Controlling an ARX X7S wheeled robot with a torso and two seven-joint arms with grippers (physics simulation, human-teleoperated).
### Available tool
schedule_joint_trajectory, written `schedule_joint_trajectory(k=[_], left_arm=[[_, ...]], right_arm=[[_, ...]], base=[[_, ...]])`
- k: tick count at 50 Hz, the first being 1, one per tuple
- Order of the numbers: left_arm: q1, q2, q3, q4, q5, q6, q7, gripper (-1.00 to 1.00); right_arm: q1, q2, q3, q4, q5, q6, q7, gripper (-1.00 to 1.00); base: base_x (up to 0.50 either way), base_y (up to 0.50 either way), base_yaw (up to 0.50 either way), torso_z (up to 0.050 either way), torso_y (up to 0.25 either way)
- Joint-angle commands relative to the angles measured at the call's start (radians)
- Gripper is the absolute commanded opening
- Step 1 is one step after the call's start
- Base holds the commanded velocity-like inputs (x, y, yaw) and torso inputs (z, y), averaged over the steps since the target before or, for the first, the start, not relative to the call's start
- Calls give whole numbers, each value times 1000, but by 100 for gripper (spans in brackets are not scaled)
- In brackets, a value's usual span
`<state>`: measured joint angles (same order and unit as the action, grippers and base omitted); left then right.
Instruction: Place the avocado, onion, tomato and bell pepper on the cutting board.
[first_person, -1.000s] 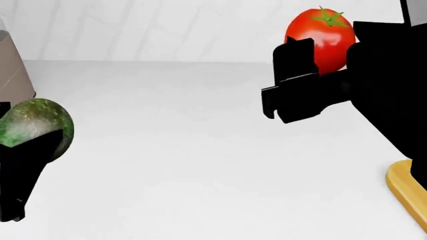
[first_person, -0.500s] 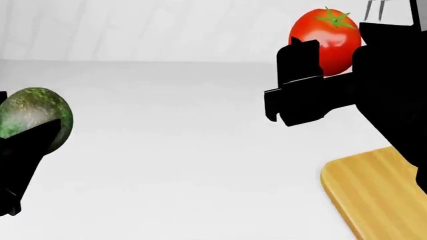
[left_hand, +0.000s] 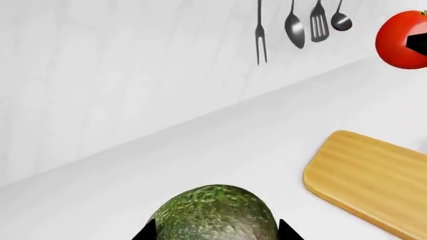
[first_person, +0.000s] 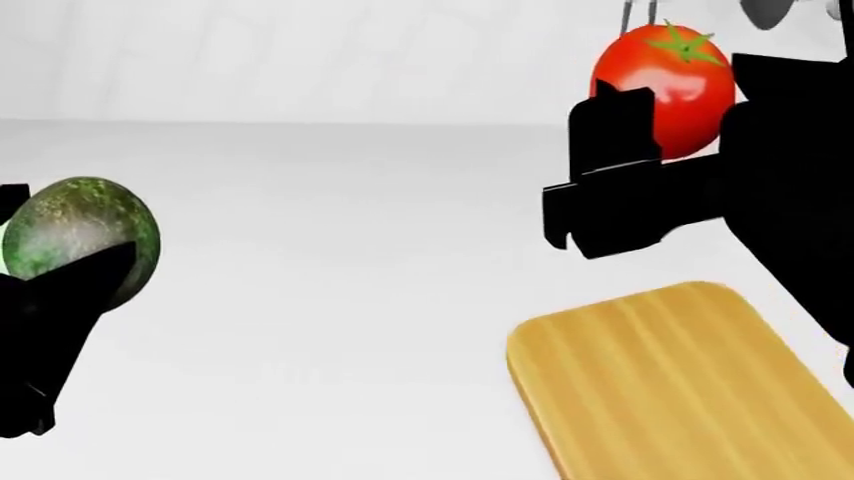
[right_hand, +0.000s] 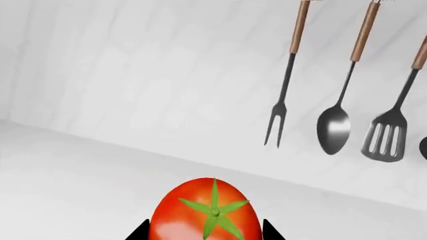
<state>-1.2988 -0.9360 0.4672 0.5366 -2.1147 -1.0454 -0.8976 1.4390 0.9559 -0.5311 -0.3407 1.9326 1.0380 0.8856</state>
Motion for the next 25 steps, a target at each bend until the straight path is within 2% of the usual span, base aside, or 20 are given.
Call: schedule_joint_trajectory(k=[1, 25], left_arm=[[-18, 0, 7, -3, -17, 11, -18, -100], [4, -12, -5, 7, 8, 20, 8, -100]], right_arm=[[-8, 15, 13, -13, -14, 1, -10, -100], [31, -10, -9, 7, -12, 18, -5, -100]], base=[[0, -293, 0, 0, 0], [0, -293, 0, 0, 0]])
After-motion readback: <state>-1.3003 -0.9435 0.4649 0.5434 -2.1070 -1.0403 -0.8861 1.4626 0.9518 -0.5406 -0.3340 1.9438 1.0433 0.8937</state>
